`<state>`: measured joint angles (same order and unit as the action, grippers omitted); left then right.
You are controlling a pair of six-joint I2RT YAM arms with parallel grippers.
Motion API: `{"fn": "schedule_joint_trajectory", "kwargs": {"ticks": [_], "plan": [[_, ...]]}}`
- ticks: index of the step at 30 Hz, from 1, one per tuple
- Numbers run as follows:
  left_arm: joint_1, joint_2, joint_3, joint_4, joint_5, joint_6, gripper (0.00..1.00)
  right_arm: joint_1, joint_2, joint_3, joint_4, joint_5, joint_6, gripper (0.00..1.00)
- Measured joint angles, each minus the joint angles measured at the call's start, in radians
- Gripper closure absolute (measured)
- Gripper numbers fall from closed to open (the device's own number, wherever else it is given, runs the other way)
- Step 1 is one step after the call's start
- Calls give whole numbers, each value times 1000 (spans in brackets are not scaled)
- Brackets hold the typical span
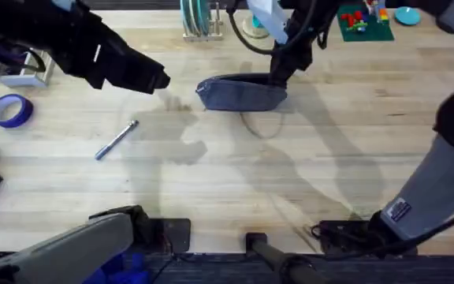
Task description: Unzip the bag, pick up the pens from the table one at a time and place them inside, then zip the bag closed.
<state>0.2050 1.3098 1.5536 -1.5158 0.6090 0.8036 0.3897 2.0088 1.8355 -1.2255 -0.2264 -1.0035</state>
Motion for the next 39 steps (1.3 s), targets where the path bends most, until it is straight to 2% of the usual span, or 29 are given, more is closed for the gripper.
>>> {"fn": "schedule_joint_trajectory", "kwargs": {"ticks": [6,20,22,24,26,29,31,39], "plan": [[0,0,0,0,0,0,5,0,69,0,19,-7,0,972],[0,0,0,0,0,0,5,0,93,0,21,-7,0,963],[0,0,0,0,0,0,5,0,94,0,21,-8,0,887],[0,0,0,0,0,0,5,0,94,0,21,-8,1,771],[0,0,0,0,0,0,6,0,94,0,22,-11,0,514],[0,0,0,0,0,0,5,0,94,0,26,-14,0,75],[0,0,0,0,0,0,5,0,94,0,26,-16,-3,12],[0,0,0,-1,0,0,5,0,94,0,25,-19,-3,5]]}}
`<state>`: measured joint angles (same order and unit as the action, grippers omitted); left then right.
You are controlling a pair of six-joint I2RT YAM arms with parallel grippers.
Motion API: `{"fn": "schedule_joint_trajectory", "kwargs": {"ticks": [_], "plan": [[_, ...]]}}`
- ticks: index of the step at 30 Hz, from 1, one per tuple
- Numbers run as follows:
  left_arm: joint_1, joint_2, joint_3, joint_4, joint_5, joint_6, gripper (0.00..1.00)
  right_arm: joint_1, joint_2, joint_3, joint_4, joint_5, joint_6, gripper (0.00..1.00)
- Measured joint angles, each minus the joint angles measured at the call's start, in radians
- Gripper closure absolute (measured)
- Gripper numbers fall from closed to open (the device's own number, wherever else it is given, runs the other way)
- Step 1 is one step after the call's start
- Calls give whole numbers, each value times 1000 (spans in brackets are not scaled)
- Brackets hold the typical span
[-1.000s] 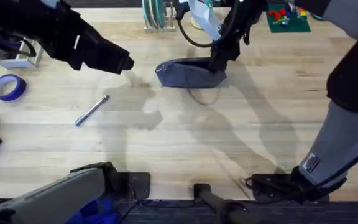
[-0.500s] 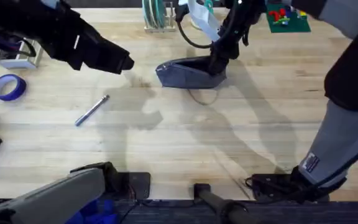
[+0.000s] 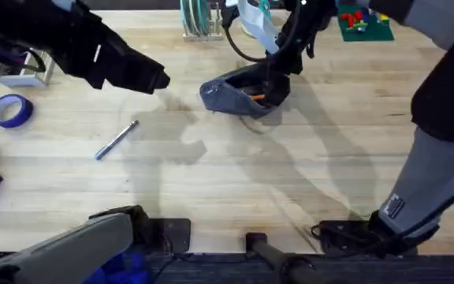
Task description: Unzip the bag, pick up the pens from the table one at a time and place them inside, then zip the bag closed.
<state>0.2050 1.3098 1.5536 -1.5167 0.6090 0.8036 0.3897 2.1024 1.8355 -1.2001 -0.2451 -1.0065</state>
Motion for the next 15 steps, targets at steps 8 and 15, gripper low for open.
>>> {"fn": "schedule_joint_trajectory", "kwargs": {"ticks": [8,15], "plan": [[0,0,0,-7,0,0,5,0,0,0,0,0,0,5],[0,0,0,-10,0,0,6,0,0,0,0,0,0,5]]}}
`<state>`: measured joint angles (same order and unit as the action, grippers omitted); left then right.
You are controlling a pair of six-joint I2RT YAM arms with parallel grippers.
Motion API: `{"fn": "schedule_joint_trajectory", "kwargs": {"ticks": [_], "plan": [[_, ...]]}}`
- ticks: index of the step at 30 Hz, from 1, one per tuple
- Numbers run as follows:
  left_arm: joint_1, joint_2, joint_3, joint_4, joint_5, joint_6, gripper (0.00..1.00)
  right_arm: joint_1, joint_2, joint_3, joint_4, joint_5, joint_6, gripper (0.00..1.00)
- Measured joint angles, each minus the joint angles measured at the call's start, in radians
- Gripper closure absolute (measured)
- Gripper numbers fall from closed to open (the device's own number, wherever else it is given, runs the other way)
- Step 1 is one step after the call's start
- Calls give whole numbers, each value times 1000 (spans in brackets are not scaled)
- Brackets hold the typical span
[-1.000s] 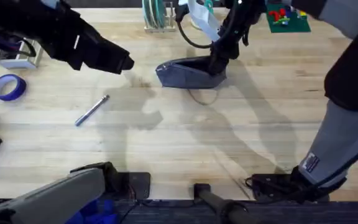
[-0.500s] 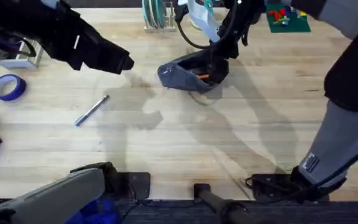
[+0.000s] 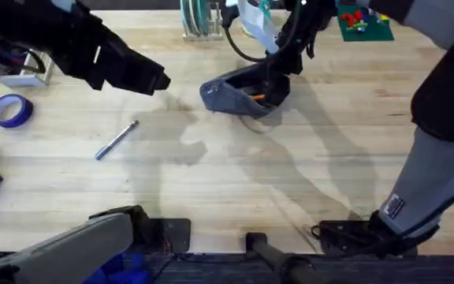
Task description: Unzip the bag, pick up the pens from the table one at a time and place them inside, then zip the bag closed.
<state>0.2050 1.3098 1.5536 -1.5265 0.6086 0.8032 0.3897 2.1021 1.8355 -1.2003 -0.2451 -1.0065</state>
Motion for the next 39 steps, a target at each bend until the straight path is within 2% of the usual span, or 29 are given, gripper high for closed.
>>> {"fn": "schedule_joint_trajectory", "kwargs": {"ticks": [17,27,39], "plan": [[0,0,0,0,0,0,5,0,-18,0,-22,0,0,5],[0,0,0,0,0,0,5,-3,-201,0,-58,5,5,5],[0,0,0,0,0,0,5,-3,-357,0,-87,5,113,5]]}}
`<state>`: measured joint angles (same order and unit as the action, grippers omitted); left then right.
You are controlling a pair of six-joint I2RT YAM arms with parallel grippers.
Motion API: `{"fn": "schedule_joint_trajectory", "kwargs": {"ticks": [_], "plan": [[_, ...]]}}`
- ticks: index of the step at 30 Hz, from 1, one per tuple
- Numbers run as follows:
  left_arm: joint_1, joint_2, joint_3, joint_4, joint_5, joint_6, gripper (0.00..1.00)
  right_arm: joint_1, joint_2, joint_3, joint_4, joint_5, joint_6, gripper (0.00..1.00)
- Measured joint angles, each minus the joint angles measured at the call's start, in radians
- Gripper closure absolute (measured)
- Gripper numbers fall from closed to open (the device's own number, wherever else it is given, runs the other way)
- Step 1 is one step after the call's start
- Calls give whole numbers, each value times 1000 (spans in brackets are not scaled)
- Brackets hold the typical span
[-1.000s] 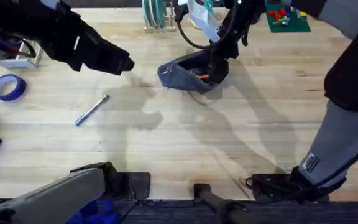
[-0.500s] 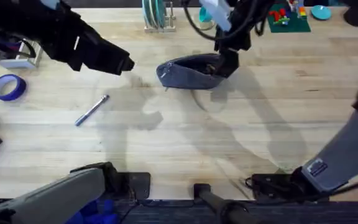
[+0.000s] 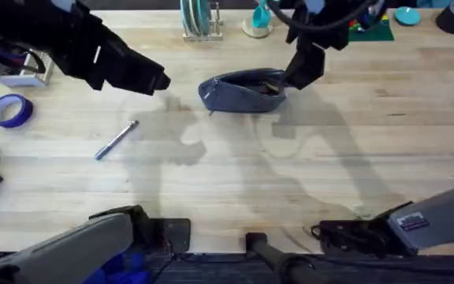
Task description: Unzip the bag, pick up the pens from the table one at a time and place them inside, then zip the bag closed.
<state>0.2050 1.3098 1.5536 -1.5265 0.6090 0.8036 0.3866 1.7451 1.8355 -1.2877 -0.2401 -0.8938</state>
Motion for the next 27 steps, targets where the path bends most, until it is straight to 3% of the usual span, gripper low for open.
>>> {"fn": "schedule_joint_trajectory", "kwargs": {"ticks": [17,27], "plan": [[0,0,0,0,0,0,5,0,-220,0,-43,0,226,5],[0,0,0,0,0,0,5,0,-253,0,-134,27,396,4]]}}
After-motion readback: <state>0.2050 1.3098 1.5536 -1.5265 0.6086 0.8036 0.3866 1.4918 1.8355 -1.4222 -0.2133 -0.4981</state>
